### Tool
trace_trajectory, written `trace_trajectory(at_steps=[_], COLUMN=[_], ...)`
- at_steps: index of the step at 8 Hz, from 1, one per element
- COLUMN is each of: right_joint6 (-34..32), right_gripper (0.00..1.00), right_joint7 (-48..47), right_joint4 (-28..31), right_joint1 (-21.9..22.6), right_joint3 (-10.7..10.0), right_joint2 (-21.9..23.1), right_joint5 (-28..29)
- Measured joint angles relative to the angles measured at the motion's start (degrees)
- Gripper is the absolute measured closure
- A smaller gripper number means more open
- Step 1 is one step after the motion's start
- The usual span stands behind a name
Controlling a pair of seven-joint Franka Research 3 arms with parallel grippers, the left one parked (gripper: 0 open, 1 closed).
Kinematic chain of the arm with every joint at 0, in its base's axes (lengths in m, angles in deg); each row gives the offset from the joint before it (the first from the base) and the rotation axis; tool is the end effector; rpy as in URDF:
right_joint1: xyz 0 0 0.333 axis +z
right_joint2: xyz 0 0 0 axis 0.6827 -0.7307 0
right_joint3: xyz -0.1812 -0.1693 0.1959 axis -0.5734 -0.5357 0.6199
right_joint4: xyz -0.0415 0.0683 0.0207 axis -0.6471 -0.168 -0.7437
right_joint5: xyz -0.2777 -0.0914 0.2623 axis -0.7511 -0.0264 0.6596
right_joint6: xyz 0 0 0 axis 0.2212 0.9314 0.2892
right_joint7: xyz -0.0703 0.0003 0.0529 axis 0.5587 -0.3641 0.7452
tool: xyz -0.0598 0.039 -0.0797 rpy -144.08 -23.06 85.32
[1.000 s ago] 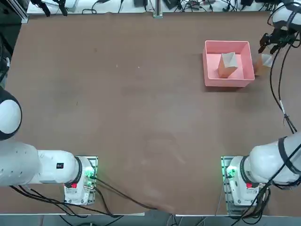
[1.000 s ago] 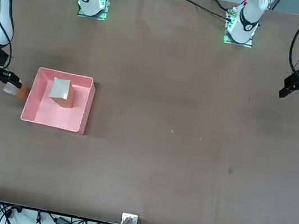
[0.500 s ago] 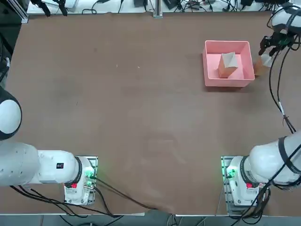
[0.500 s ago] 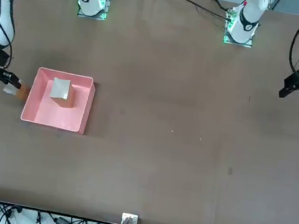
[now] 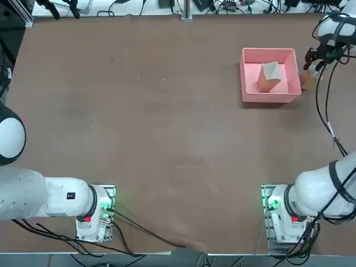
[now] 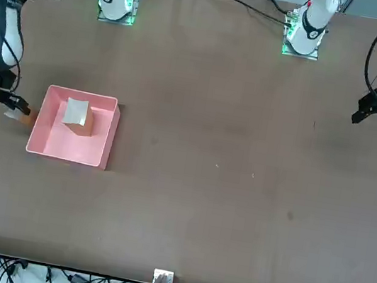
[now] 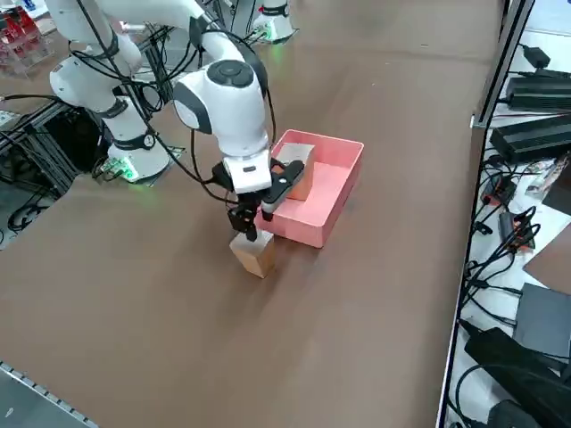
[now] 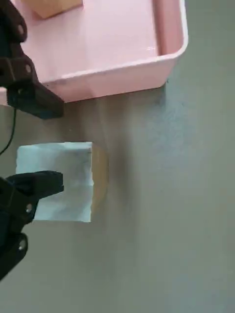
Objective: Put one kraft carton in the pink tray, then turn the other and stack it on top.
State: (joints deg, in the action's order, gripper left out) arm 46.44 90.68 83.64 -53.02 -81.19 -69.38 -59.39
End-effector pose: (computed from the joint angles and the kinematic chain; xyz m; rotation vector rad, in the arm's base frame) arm 0.5649 -0.1997 0.3033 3.0824 -0.2189 -0.0413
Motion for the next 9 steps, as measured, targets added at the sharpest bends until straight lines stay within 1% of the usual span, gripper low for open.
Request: trace_trajectory(at_steps=[1, 2, 5, 7, 8, 9], right_joint6=[0.1, 0.3, 1.9, 2.6, 2.8, 3.2], right_gripper=[0.35, 0.41, 0.45, 0.51, 0.56, 0.66], right_joint7=[0.0, 0.0, 0.0, 0.0, 0.0, 0.7], right_joint4=[0.0, 0.0, 0.0, 0.0, 0.0, 0.0], right_joint1=[-0.2, -0.4, -0.4, -0.4, -0.4, -0.4], right_joint3=[0.0, 0.0, 0.0, 0.0, 0.0, 0.1], right_joint2=[-0.2, -0.3, -1.5, -2.4, -2.5, -2.6], right_joint5=[0.0, 0.0, 0.0, 0.0, 0.0, 0.0])
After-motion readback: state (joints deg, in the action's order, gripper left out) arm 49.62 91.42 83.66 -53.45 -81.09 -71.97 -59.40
